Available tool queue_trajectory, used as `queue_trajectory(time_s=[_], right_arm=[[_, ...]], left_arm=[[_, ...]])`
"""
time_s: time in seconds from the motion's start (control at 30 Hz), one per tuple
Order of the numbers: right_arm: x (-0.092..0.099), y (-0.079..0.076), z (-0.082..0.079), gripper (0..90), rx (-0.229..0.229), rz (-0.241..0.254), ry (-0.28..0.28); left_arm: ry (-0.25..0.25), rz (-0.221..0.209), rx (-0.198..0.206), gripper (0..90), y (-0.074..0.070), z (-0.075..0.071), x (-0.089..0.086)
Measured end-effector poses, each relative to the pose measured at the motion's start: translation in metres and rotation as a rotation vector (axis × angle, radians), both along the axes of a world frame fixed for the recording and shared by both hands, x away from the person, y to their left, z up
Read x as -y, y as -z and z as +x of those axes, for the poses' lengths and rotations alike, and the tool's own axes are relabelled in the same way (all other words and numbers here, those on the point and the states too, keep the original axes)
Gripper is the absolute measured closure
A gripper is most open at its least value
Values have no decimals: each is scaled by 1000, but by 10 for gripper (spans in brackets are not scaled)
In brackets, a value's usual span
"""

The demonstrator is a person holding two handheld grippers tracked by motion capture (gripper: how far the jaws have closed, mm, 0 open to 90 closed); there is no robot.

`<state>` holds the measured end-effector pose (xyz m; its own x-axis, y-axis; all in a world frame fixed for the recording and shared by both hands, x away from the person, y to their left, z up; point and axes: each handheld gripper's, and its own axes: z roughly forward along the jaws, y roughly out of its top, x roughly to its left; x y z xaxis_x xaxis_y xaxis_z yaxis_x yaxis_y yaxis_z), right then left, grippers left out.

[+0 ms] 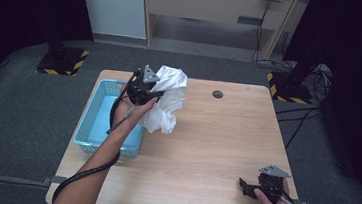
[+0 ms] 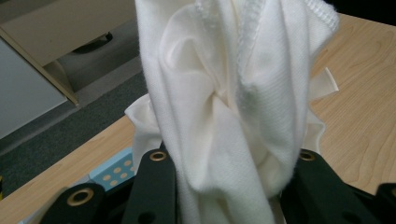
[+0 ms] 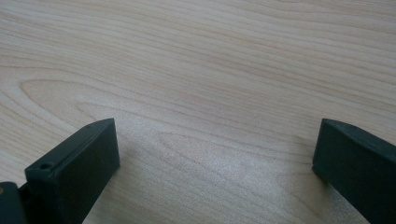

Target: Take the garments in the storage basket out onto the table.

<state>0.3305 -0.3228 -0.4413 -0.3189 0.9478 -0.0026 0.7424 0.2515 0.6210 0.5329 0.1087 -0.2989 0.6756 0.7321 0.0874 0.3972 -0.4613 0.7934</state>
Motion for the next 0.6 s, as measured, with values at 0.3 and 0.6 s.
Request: queue_trajectory(time_s=[0.3, 0.6], right_arm=[[0, 0, 0, 4, 0, 0, 0], [0, 0, 0, 3, 0, 0, -1]], left_arm=[[10, -1, -14, 659, 5, 5, 10], [21, -1, -14, 660, 7, 9, 22]])
